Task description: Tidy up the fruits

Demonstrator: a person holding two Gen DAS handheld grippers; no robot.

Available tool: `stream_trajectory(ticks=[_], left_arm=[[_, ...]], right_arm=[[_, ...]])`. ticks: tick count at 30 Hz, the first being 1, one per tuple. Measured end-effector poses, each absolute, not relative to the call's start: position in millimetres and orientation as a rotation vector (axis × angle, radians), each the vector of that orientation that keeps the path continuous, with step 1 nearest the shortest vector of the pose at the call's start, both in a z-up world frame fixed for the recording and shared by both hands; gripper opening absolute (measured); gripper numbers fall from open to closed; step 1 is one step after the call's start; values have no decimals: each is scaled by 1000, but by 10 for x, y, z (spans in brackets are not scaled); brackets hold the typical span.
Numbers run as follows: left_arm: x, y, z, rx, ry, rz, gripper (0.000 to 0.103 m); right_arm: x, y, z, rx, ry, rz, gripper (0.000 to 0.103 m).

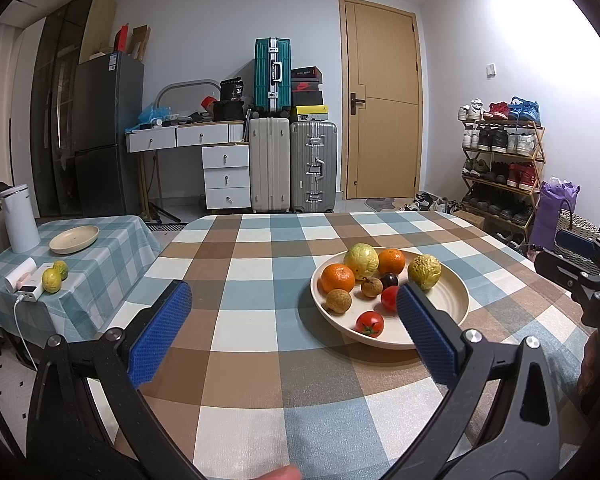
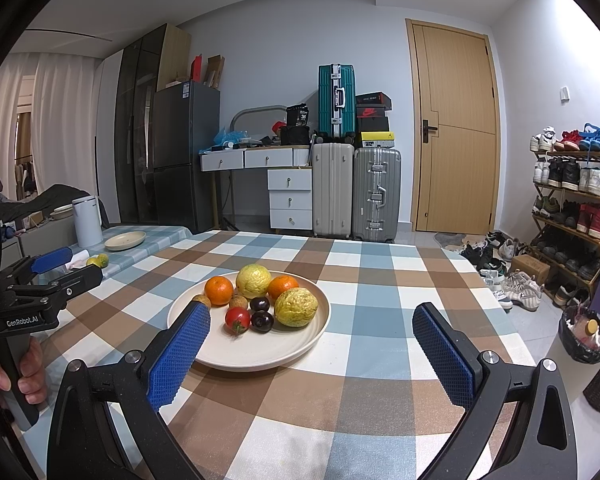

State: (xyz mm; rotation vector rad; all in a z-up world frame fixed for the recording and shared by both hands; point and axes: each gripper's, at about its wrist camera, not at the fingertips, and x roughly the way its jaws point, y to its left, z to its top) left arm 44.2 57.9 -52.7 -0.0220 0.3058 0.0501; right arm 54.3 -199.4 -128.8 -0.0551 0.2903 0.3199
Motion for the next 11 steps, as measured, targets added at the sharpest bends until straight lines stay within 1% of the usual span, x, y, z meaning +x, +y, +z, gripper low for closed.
stream_trajectory(ticks=[11], left_arm=[[438,578,-520,-23,306,49,102]], right_arm=[[545,-1996,-1289,-55,290,320,103]])
